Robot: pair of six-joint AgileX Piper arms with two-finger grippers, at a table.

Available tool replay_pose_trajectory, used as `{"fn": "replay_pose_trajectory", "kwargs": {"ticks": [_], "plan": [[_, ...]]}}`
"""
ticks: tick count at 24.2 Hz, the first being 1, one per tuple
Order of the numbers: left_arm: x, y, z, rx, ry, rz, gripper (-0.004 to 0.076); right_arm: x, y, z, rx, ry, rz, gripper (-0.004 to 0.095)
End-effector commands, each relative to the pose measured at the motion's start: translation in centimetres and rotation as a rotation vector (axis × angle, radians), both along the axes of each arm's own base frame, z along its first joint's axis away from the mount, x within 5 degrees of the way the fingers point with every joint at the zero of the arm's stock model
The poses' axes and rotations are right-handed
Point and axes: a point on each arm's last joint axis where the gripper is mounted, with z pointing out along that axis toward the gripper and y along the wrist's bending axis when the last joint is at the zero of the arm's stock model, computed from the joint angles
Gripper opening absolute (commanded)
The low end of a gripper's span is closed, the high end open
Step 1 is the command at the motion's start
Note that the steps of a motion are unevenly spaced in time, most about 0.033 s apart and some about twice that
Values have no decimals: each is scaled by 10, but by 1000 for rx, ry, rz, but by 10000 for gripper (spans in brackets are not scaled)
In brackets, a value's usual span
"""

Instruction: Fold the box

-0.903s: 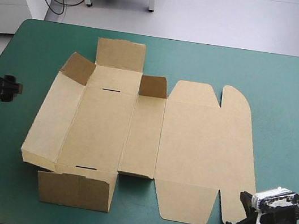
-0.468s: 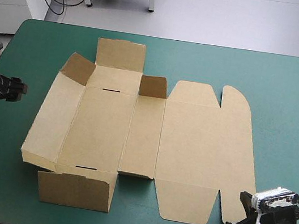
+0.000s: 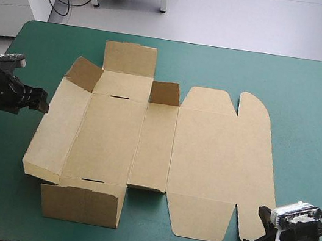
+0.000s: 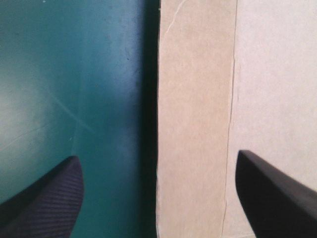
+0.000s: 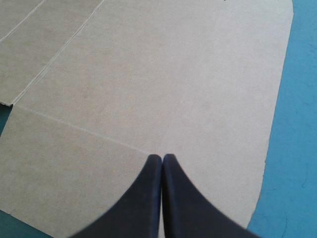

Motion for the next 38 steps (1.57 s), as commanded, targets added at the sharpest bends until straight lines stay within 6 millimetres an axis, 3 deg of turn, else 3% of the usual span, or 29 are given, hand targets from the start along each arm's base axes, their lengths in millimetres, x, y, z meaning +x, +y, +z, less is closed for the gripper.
{"fn": "replay_pose_trajectory", "kwargs": {"ticks": [1, 6, 12, 17, 22, 28, 32, 33, 38], "plan": [[10, 5, -7, -144, -5, -5, 596, 3, 1, 13, 19, -85, 10, -20], [21, 5, -36, -180, 67, -41, 596, 3, 1, 13, 19, -85, 10, -20], [12, -13, -62, -292, 134, -68, 596, 3, 1, 13, 19, -85, 10, -20], [5, -20, -72, -363, 148, -73, 596, 3, 1, 13, 19, -85, 10, -20], [9, -31, -68, -429, 101, -98, 556, 3, 1, 13, 19, -85, 10, -20], [10, -43, -70, -406, 138, -122, 365, 3, 1, 13, 16, -85, 12, -20], [3, -40, -62, -340, 142, -123, 43, 3, 1, 13, 15, -86, 12, -20], [1, -40, -57, -332, 126, -127, -5, 3, 1, 13, 15, -86, 12, -20], [-4, -42, -46, -320, 93, -132, -8, 3, 1, 13, 13, -87, 14, -20]]}}
